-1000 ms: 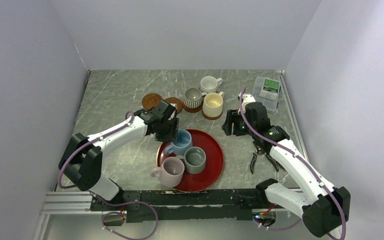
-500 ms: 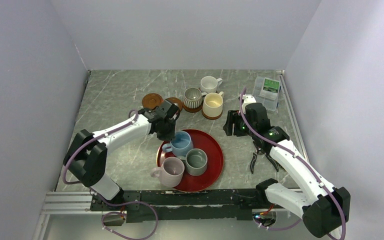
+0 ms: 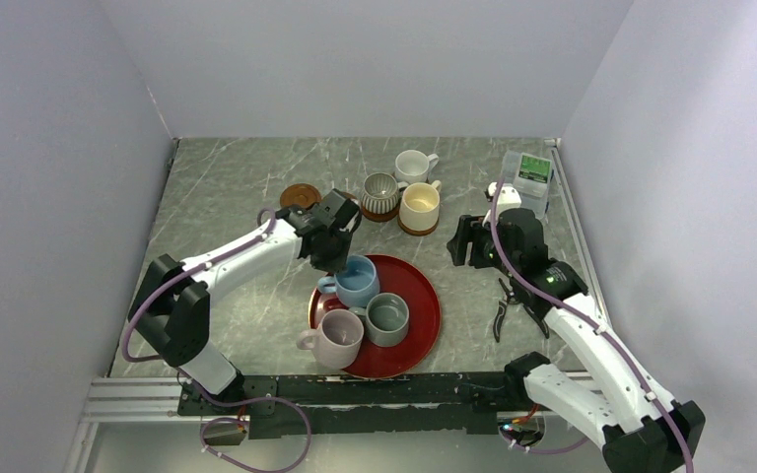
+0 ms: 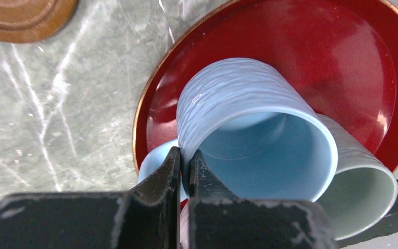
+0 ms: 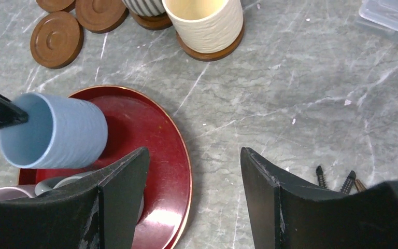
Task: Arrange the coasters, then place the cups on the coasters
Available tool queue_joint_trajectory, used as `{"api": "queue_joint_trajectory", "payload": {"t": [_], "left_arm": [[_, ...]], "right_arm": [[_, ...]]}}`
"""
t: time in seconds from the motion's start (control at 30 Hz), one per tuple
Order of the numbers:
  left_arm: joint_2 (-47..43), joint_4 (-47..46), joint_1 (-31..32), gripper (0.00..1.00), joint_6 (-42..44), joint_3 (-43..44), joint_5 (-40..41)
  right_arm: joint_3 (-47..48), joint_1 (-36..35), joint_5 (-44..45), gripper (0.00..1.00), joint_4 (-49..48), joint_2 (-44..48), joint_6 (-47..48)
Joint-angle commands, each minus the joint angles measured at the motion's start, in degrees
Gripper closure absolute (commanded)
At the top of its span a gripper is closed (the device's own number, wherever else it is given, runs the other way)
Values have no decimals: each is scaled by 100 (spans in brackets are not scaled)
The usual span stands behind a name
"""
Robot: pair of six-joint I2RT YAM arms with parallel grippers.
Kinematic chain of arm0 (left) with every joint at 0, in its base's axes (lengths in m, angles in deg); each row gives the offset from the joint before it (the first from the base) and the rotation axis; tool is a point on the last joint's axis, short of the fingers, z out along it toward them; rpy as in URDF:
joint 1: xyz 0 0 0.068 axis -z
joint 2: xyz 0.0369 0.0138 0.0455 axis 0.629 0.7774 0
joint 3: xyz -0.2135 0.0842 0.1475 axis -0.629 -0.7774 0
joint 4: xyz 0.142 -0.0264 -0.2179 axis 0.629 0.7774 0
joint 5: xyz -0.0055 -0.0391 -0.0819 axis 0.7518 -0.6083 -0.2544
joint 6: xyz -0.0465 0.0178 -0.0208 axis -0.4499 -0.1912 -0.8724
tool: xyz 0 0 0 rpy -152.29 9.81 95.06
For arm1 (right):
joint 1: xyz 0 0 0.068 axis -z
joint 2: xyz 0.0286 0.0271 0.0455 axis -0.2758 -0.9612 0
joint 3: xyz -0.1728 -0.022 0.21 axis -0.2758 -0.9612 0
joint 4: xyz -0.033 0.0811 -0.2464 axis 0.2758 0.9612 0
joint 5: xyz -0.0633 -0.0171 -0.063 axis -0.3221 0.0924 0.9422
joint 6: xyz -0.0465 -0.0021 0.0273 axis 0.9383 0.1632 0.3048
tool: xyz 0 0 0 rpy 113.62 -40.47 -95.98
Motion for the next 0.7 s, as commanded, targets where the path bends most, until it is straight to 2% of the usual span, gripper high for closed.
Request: {"api": "queue_joint_trajectory", "payload": {"t": [0.0,0.1,0.27,0.67], "left_arm": [[-263,7,14,97,518,757,340],[-173,109,-135,97,915,1082,365],[189,190,-685,97,1593,1684,-43],[1637,210,-1755,97,2800,3183,-671]], "right_arm": [[89,-6,309,31,76,46,52],[75,-1,318,31,39,107,58],[12,-3,383,29,-67,215,52],[-272,0,167,28,-388,294,-91]]}}
